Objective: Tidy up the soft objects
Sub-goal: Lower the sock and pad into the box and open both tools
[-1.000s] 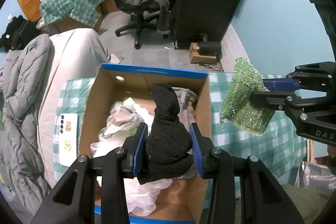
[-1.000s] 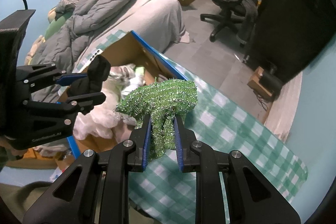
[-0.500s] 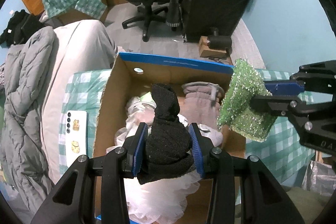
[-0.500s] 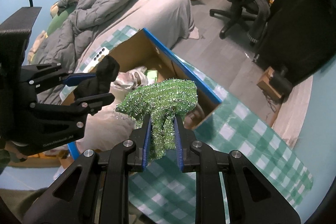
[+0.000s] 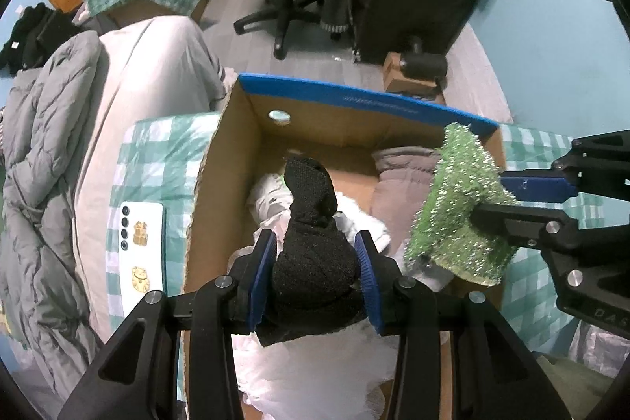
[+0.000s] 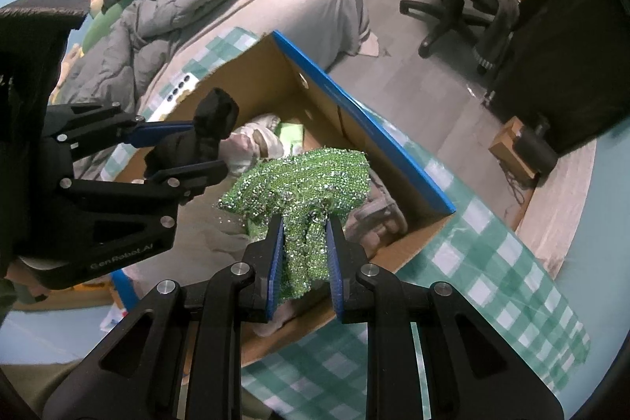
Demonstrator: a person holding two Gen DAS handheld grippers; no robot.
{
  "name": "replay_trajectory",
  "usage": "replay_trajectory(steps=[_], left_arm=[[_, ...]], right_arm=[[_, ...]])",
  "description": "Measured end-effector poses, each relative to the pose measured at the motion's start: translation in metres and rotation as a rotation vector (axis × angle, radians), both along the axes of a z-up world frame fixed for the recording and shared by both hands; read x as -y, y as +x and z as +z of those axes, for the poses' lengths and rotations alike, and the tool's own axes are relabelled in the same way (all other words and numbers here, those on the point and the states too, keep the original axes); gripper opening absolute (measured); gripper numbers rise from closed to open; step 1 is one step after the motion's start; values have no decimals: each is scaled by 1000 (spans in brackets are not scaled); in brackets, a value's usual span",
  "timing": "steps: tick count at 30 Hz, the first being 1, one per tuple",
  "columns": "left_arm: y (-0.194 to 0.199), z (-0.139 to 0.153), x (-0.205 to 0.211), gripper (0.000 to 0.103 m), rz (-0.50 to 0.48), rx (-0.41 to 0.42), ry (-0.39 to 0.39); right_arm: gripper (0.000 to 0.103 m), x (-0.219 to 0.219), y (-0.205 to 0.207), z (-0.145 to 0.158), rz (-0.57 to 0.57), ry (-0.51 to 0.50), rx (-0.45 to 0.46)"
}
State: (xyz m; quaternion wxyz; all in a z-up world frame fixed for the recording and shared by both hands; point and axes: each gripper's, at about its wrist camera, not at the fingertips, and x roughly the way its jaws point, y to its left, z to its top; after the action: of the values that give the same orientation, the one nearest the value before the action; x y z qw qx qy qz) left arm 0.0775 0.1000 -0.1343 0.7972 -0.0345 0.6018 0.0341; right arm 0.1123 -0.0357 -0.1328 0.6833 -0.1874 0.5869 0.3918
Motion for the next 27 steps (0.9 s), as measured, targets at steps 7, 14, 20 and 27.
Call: replay_trajectory(steps=[7, 14, 20, 27], left_arm=[[-3, 0, -3, 53, 14, -2, -2], [-10, 5, -8, 64, 43, 3, 17], [-22, 17, -12, 67, 86, 20, 16], [-40, 42, -4, 73, 119, 68, 10]], right_arm=[[33, -1, 1, -8, -12, -19, 1], [43, 2, -3, -4, -21, -18, 20], [47, 9, -3, 2, -34, -10, 33], [53, 24, -4, 21, -60, 26, 43]])
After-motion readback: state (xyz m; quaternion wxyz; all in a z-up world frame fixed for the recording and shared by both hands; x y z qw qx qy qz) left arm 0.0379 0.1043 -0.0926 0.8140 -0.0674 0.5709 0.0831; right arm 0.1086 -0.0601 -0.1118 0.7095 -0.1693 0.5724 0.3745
